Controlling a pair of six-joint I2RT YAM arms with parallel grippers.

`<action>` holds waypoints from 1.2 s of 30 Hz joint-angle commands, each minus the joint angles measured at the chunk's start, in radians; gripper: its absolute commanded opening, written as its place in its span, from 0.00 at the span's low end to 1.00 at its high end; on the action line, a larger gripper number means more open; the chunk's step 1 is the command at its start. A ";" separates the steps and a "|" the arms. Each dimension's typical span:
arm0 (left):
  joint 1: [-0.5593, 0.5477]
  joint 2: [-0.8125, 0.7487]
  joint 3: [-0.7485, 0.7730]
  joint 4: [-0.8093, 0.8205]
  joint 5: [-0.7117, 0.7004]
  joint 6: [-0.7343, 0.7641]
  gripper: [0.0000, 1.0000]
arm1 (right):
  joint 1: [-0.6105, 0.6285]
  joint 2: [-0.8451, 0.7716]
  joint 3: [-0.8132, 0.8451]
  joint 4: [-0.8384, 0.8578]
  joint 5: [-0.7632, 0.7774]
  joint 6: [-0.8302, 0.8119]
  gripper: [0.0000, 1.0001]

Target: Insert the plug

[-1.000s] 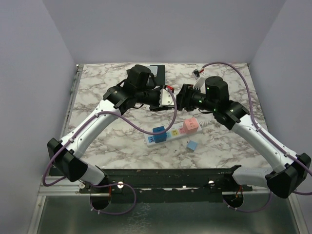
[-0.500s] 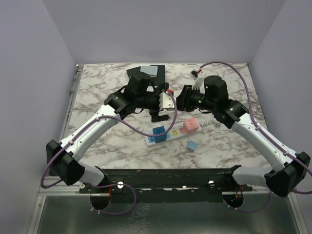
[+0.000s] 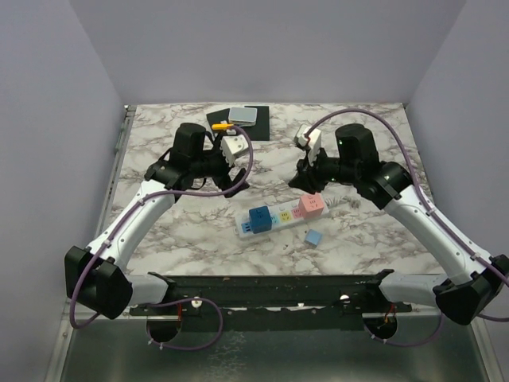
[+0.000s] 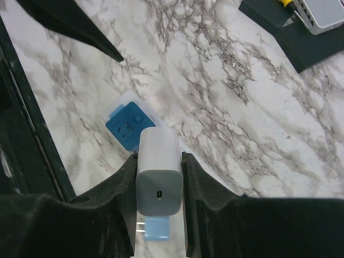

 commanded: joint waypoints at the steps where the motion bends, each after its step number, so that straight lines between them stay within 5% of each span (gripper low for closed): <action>1: 0.001 -0.039 -0.084 0.014 0.060 -0.079 0.99 | 0.003 0.059 0.073 -0.150 -0.079 -0.371 0.12; 8: 0.017 -0.078 -0.170 0.014 0.040 -0.075 0.99 | 0.010 0.251 0.201 -0.405 -0.109 -0.601 0.11; 21: 0.175 0.073 -0.159 0.023 0.043 -0.337 0.99 | 0.109 0.417 0.181 -0.427 -0.006 -0.767 0.04; 36: 0.187 0.127 -0.089 -0.079 -0.308 -0.286 0.99 | 0.113 0.568 0.195 -0.440 0.099 -0.821 0.01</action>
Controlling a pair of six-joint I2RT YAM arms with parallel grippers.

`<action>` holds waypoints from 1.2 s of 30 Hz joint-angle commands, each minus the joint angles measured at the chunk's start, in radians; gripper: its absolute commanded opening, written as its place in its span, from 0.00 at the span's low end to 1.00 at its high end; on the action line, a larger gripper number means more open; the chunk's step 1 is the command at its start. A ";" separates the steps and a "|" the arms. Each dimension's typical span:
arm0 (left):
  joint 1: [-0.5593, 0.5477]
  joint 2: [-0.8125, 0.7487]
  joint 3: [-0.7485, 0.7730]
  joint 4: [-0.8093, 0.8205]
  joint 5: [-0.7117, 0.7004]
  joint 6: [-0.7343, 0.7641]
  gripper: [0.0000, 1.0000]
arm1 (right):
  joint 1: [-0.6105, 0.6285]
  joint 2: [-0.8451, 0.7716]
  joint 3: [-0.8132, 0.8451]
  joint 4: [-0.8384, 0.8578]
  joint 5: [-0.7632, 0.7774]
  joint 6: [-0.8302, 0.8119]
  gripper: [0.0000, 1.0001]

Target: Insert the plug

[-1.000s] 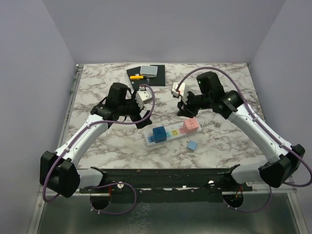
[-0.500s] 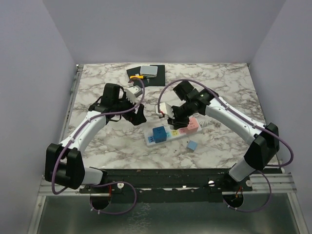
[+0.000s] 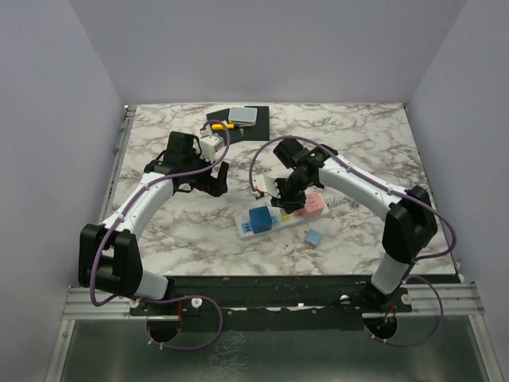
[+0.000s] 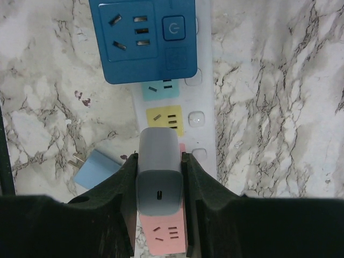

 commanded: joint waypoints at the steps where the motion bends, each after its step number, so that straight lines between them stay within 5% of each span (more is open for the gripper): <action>1: 0.002 0.003 0.020 -0.027 -0.140 0.015 0.99 | 0.008 0.055 0.015 -0.032 0.060 -0.055 0.01; 36: 0.072 0.091 0.034 -0.050 -0.148 -0.028 0.99 | 0.055 0.117 -0.032 0.072 0.131 -0.194 0.01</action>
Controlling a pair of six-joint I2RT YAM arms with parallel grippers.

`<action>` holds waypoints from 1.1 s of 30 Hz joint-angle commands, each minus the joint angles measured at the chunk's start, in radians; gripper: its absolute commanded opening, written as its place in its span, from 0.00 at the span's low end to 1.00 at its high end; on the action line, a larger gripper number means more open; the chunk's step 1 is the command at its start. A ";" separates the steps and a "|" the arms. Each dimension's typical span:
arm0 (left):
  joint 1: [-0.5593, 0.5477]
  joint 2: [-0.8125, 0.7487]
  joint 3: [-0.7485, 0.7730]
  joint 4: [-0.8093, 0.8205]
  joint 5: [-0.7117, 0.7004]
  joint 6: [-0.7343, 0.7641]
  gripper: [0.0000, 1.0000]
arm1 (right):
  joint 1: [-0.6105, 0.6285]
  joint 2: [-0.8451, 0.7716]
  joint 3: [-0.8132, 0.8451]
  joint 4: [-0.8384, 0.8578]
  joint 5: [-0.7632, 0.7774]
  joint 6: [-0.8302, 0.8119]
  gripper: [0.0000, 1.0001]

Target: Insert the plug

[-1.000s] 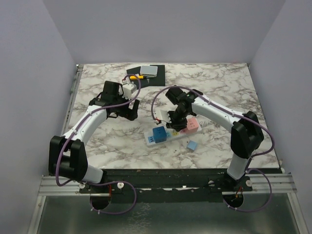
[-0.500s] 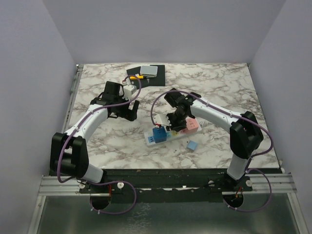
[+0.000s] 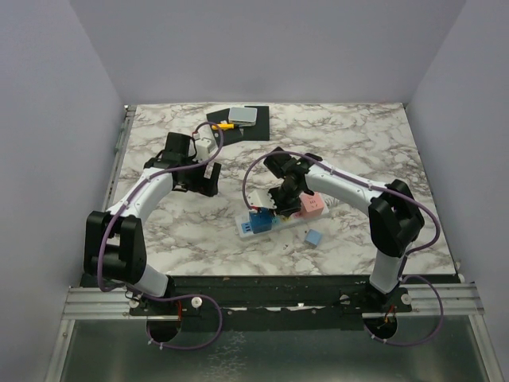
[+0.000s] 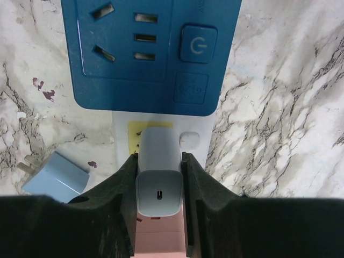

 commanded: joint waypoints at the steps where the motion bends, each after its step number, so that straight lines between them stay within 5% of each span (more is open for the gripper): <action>1: 0.013 0.007 0.031 -0.019 -0.013 -0.015 0.99 | 0.011 0.013 0.018 -0.007 0.027 -0.019 0.01; 33: 0.071 -0.023 0.085 -0.045 0.019 -0.010 0.99 | 0.030 0.089 -0.111 0.020 0.035 0.018 0.01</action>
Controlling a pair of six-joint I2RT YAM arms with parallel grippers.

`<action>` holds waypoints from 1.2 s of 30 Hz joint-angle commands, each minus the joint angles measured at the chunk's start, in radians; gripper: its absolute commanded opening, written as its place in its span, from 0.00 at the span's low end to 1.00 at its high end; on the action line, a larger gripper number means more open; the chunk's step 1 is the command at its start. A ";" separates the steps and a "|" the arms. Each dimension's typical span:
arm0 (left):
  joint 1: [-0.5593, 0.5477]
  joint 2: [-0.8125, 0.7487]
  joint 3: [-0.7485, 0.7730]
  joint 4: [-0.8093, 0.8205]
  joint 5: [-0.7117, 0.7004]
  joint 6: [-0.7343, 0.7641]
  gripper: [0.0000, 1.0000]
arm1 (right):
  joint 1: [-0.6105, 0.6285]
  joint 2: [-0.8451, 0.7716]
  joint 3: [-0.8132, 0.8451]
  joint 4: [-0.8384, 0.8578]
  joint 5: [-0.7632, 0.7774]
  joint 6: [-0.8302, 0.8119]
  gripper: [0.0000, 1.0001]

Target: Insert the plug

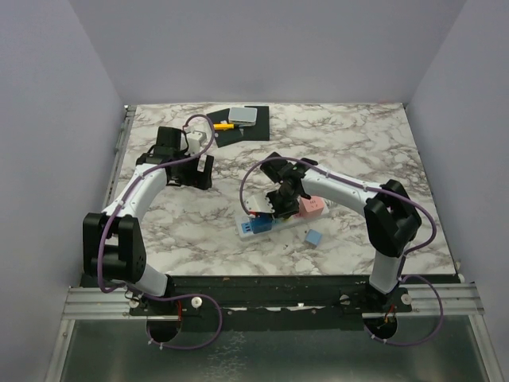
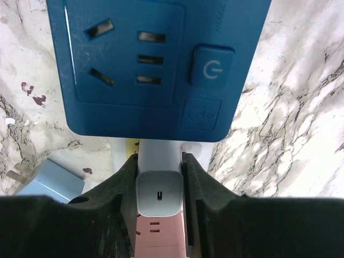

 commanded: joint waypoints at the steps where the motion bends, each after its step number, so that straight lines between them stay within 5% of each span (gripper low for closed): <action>1: 0.010 -0.024 0.037 -0.015 0.021 -0.005 0.99 | 0.004 0.067 -0.082 -0.022 -0.013 0.022 0.01; 6: 0.012 -0.035 0.047 -0.024 0.024 -0.004 0.99 | 0.004 0.070 -0.047 -0.048 -0.007 0.052 0.03; 10: 0.012 -0.043 0.059 -0.031 0.026 0.001 0.99 | 0.004 0.061 0.024 -0.059 -0.007 0.089 0.22; 13: 0.014 -0.048 0.071 -0.041 0.024 0.010 0.99 | 0.004 0.054 0.076 -0.067 -0.012 0.101 0.53; 14: 0.012 -0.050 0.074 -0.046 0.024 0.012 0.99 | 0.004 0.052 0.092 -0.070 -0.011 0.103 0.91; 15: 0.013 -0.052 0.077 -0.049 0.022 0.015 0.99 | 0.003 0.051 0.105 -0.073 -0.011 0.106 0.99; 26: 0.014 -0.075 0.142 -0.087 0.016 0.039 0.99 | 0.015 -0.116 0.245 -0.093 -0.048 0.203 1.00; 28: 0.014 -0.081 0.174 -0.102 0.016 0.048 0.99 | 0.017 -0.194 0.252 -0.002 -0.048 0.353 1.00; 31: 0.014 -0.095 0.214 -0.113 0.024 0.086 0.99 | 0.017 -0.312 0.213 0.215 0.113 0.800 1.00; 36: 0.014 -0.109 0.237 -0.114 0.065 0.131 0.99 | 0.014 -0.455 0.122 0.212 0.209 1.174 1.00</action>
